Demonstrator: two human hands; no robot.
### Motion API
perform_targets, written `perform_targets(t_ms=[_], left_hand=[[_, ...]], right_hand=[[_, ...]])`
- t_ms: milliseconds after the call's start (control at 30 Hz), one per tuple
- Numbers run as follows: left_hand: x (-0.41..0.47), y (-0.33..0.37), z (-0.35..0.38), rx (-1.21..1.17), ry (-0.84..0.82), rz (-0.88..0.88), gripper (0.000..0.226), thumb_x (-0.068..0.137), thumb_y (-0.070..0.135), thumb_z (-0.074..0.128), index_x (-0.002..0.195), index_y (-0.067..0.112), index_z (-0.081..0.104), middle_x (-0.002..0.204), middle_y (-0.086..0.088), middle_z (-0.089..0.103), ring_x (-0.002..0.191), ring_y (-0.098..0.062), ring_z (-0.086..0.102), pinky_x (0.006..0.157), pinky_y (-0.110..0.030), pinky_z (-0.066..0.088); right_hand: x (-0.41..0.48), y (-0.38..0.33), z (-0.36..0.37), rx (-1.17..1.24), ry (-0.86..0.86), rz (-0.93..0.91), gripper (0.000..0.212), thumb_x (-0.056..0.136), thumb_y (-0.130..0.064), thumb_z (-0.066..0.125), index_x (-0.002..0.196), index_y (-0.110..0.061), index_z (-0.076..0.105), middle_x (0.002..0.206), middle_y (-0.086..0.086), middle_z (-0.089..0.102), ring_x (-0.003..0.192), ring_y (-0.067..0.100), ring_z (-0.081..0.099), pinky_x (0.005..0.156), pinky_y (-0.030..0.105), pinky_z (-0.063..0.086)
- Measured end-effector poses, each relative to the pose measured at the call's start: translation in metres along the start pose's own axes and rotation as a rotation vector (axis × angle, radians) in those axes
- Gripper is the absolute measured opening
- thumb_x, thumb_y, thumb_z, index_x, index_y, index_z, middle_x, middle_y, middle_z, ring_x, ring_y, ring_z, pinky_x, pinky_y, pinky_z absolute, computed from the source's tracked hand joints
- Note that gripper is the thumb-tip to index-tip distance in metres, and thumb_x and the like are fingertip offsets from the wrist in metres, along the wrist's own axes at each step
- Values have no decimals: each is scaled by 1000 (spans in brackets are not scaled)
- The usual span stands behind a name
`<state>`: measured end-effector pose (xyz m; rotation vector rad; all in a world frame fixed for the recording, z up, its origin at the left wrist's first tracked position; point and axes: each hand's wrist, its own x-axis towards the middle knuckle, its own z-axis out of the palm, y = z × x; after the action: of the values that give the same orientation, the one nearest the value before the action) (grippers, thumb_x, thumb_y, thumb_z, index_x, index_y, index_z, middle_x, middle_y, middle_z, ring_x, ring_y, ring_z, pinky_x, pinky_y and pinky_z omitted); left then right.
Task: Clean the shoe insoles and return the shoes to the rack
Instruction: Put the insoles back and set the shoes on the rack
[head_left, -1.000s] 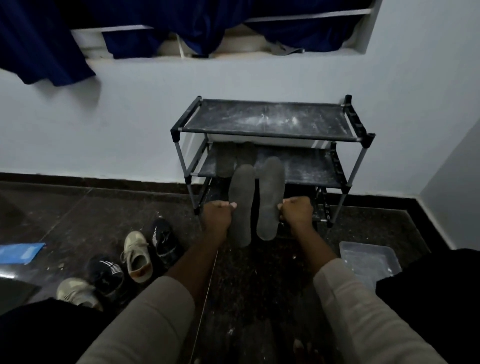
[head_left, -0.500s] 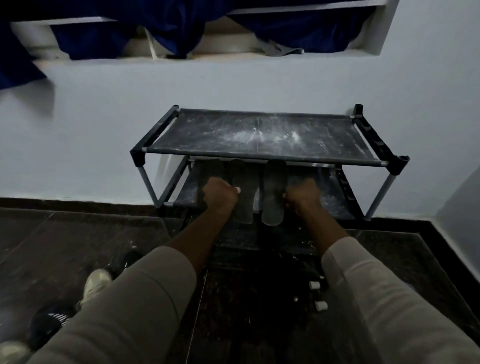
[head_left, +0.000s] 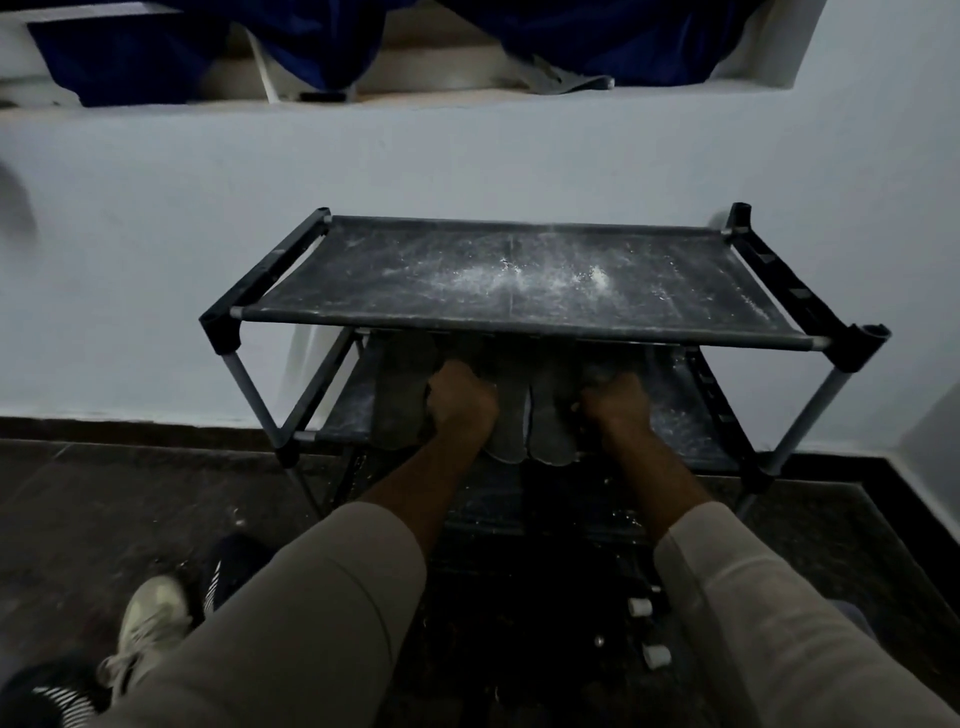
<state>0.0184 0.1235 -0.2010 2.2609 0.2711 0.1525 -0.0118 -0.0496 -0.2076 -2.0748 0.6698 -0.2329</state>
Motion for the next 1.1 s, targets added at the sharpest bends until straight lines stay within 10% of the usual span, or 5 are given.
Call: perform_targets(t_ms=[767,933,1100], left_hand=[[-1,2,5,238,-29,154,36,90,25,66,114,-1,66,119,-25,65,110,-43,64,91,-45,53],[-4,-8,0,409,52,426,37,94,34,58,111,2,64,116,-24,60,105,-40,58,87,-41,47],[-28,-25,-12,512,102,684,38,96,35,50,125,12,61,122,-14,57,108,-33,56,86,-42,50]], right_hand=[[-10,0,2,-99,44,-68,25,84,-13,72,100,7,73,105,30,71,105,41,69,82,38,54],[-22,3,5,-184,81,-225,30,90,-25,69,87,5,68,90,27,70,88,39,70,69,34,48],[-47,4,11,-303,85,-563,27,95,-21,52,111,-5,67,109,21,67,103,40,64,88,46,53]])
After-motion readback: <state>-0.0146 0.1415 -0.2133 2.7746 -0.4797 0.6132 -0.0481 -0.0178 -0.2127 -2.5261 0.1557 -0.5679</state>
